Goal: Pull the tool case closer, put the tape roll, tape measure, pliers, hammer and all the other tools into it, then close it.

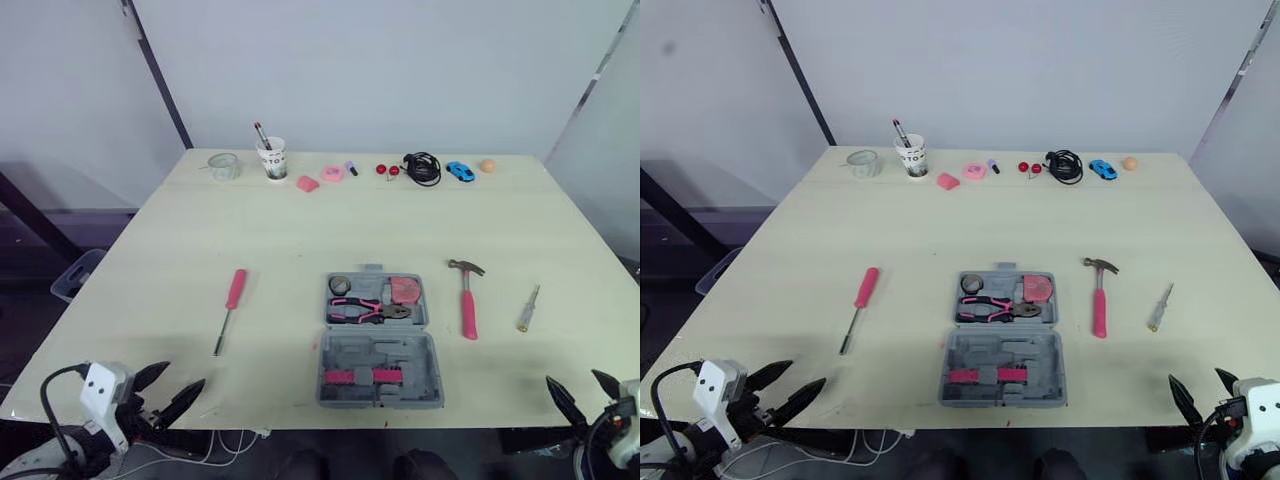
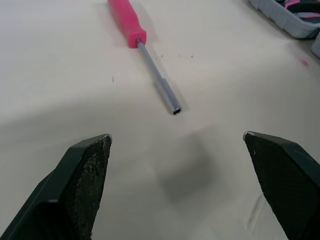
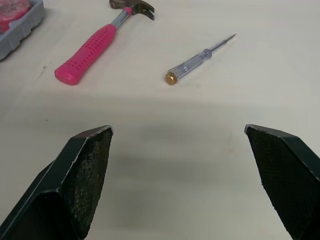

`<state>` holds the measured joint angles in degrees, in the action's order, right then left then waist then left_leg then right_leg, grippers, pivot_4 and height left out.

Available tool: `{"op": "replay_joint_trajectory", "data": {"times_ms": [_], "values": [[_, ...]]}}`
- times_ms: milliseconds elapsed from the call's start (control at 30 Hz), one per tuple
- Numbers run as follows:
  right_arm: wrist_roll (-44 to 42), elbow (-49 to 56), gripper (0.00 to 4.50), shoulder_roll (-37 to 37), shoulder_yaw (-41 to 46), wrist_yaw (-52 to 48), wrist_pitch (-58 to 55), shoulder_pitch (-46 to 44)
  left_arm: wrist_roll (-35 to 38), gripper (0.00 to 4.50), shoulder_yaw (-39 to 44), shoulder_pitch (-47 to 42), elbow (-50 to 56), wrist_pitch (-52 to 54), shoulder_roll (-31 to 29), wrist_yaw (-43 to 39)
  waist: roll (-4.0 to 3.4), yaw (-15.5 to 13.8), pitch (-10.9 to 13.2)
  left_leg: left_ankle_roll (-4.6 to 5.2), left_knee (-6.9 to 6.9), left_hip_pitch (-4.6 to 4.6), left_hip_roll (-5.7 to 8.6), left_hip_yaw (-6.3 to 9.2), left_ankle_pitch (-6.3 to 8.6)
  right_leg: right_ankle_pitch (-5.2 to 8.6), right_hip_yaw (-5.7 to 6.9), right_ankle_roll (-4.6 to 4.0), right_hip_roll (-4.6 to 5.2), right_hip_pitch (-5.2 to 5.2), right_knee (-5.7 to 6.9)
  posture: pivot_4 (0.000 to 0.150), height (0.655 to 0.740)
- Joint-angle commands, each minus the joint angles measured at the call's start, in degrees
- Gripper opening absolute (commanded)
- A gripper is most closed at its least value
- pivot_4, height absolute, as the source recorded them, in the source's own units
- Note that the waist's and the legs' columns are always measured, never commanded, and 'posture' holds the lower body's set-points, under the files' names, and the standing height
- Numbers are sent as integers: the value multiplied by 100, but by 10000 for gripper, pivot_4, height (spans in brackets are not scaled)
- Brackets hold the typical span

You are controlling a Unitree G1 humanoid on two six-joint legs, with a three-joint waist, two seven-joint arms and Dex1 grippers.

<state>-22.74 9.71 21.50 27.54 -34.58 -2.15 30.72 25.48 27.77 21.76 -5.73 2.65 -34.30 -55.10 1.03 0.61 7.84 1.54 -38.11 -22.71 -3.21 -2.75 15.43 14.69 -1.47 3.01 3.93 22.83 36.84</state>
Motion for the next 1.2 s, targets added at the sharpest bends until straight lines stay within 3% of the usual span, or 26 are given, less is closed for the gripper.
{"op": "replay_joint_trajectory", "data": {"times_ms": [33, 333, 667, 933, 1200], "values": [[14, 240, 44489, 3, 18, 92, 81, -5, 152, 45000, 128, -10, 185, -161, -59, -119, -1, 4, 0, -1, 0, 0, 0, 0, 0, 0, 1, 0, 2, 0, 0, 1500, 7400], [-1, 657, 44489, 95, -232, 453, -442, -557, 326, 45000, -136, -407, 963, 114, -457, -436, -3, 5, 2, 0, 0, -3, 1, 1, 0, -1, 17, -2, 17, 0, 0, 1500, 7400], [396, 374, 44489, 287, -721, 1370, -1664, -2054, 508, 45000, -479, -833, 1781, 529, -882, -755, -12, 16, 9, 2, 0, -5, 6, -4, -1, -2, 17, -1, -8, -2, -1, 1500, 7400], [682, -813, 44489, -52, -731, 2598, -2344, -3740, 802, 45000, -1009, -1629, 2382, 1012, -1233, -1073, -13, 19, 19, 4, -8, -7, 28, -6, -3, -6, 11, 6, -39, -5, 1, 1500, 7400], [772, -1857, 44489, -196, -618, 3174, -2403, -4476, 1044, 45000, -1430, -2100, 2924, 1478, -1369, -1164, -17, 18, 23, 4, 3, -13, 33, -13, -3, -13, 8, 20, -56, -4, 2, 1500, 7400]]}}
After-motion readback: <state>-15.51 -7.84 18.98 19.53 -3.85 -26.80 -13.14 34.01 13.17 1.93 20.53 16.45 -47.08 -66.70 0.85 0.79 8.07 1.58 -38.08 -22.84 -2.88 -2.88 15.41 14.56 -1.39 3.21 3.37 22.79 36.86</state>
